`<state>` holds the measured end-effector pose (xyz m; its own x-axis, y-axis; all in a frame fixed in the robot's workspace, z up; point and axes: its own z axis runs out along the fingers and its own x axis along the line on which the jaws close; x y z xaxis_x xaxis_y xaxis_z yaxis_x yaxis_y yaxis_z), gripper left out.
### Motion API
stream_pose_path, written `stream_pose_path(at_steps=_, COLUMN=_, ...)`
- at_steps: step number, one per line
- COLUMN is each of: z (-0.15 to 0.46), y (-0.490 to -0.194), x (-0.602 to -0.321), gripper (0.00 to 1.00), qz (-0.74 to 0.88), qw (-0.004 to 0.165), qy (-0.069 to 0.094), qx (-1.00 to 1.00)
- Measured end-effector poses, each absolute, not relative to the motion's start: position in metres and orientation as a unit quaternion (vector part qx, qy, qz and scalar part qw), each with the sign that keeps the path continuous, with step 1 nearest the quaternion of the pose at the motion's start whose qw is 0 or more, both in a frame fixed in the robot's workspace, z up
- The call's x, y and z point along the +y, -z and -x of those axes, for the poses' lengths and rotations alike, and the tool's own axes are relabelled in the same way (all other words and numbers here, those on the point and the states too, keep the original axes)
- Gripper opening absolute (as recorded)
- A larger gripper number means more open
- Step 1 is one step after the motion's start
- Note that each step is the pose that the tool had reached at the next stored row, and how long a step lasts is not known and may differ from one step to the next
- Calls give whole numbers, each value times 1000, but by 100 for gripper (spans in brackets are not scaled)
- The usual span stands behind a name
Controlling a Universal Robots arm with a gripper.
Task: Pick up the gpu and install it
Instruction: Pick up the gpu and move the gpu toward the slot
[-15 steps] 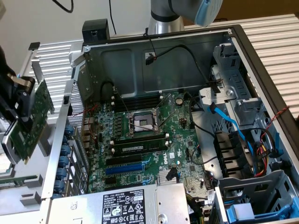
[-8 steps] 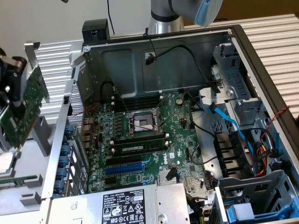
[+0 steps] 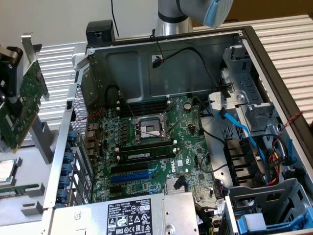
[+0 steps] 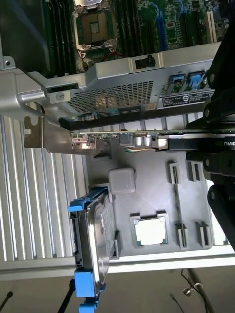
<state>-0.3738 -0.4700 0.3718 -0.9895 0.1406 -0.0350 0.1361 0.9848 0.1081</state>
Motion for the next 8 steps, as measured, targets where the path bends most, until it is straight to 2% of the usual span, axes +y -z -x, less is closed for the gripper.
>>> stream_pose_path(at_steps=8, z=374, y=-405, x=-470, gripper=27, qz=-69, qw=21, qy=-53, qx=996)
